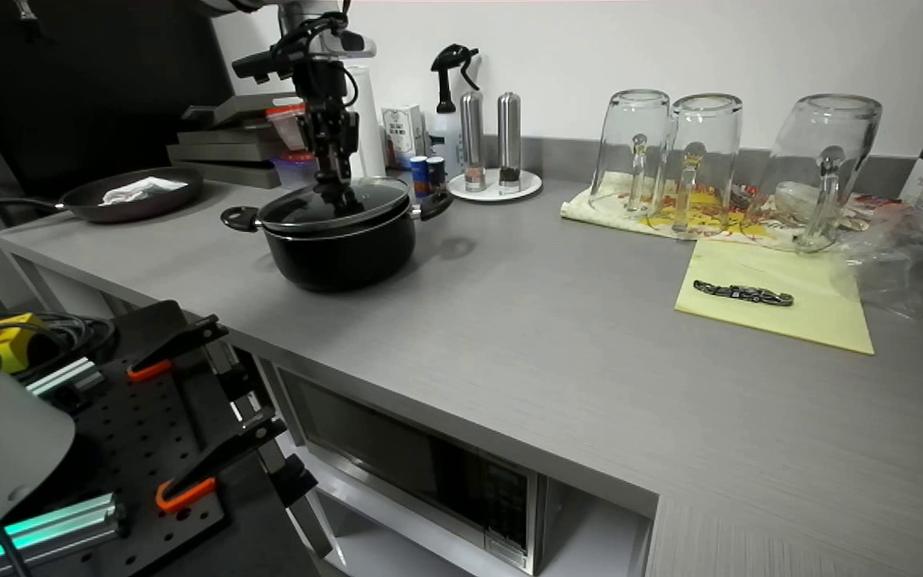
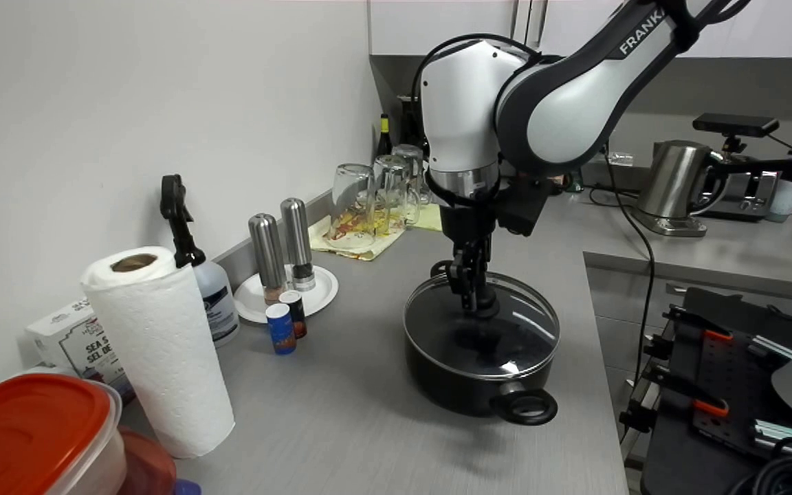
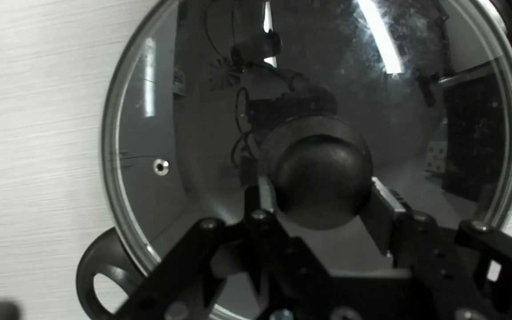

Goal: Put the glass lid on the black pot

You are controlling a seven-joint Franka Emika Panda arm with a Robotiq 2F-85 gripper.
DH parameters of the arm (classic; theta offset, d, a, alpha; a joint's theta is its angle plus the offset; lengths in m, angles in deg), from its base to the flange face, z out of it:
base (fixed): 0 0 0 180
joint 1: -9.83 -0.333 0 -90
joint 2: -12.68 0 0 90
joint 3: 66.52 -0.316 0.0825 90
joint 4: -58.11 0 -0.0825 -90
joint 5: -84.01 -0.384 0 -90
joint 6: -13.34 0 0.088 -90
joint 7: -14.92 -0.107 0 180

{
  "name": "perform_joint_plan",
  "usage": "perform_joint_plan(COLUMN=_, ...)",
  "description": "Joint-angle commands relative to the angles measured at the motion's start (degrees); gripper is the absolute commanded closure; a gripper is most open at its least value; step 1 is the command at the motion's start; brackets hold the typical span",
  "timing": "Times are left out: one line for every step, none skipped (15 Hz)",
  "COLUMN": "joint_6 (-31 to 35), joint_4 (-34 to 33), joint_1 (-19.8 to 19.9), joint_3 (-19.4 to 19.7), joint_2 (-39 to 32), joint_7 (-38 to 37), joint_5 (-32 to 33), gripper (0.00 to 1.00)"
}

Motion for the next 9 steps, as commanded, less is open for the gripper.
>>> perform_joint_plan(joint_6=-0.1, joint_4=0.2, joint_1=-0.4, joint_3=0.1, joint_2=1.1, joint_7=1.7, joint_5=-1.2, gripper=0.75)
perform_joint_plan(joint_6=-0.1, joint_4=0.2, joint_1=-0.4, joint_3=0.1, joint_2=1.1, joint_7=1.7, joint_5=-1.2, gripper=0.75)
perform_joint_plan(joint_6=-0.1, joint_4=0.2, joint_1=-0.3, joint_3=0.1, joint_2=1.0, joint_7=1.9, joint_5=-1.3, gripper=0.75)
perform_joint_plan(joint_6=-0.1, joint_4=0.2, joint_1=-0.3, joint_3=0.0, joint_2=1.0, joint_7=2.0, joint_5=-1.4, gripper=0.75)
perform_joint_plan(joint_6=-0.1, joint_4=0.2, joint_1=-0.3, joint_3=0.0, joint_2=0.9, joint_7=2.1, joint_5=-1.3, gripper=0.75)
perform_joint_plan(joint_6=-0.2, joint_4=0.2, joint_1=-0.4, joint_3=0.0, joint_2=0.9, joint_7=2.1, joint_5=-1.3, gripper=0.42)
perform_joint_plan(joint_6=-0.2, joint_4=0.2, joint_1=-0.3, joint_3=0.0, joint_2=0.9, joint_7=2.1, joint_5=-1.4, gripper=0.23)
perform_joint_plan(joint_6=-0.3, joint_4=0.1, joint_1=-0.3, joint_3=0.0, joint_2=0.9, joint_7=2.2, joint_5=-1.4, gripper=0.17)
perform_joint_plan(joint_6=-0.3, joint_4=0.1, joint_1=-0.3, joint_3=0.0, joint_2=1.0, joint_7=2.4, joint_5=-1.5, gripper=0.09)
